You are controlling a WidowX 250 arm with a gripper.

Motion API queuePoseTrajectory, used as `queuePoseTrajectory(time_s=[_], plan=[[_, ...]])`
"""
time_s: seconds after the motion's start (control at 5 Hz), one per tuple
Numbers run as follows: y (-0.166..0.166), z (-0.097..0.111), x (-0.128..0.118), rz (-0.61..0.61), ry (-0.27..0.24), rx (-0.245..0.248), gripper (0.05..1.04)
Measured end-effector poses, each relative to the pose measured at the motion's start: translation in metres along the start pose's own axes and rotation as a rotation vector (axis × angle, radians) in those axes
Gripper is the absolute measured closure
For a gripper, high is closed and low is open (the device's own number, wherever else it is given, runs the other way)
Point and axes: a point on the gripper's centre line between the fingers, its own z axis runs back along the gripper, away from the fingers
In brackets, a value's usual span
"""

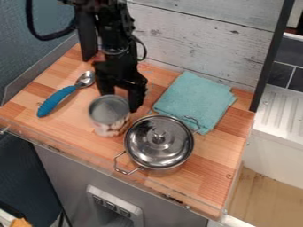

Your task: Push the can to the lower middle of the table

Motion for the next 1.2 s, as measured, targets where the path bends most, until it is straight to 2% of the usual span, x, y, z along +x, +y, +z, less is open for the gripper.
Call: queuePoseTrajectory(time_s=[0.4, 0.6, 0.8, 1.0, 1.2], plan=[[-0.007, 0.005, -0.023, -0.001, 0.026, -0.008, 0.083], [-0.002, 0.016, -0.015, 0.059, -0.003, -0.024, 0.083], [0.0, 0.04, 0.002, 0.075, -0.06, -0.034, 0.083], [0.001, 0.063, 0.003, 0.076, -0.072, -0.023, 0.083], [0.003, 0.067, -0.006, 0.071, -0.046, -0.001, 0.083]])
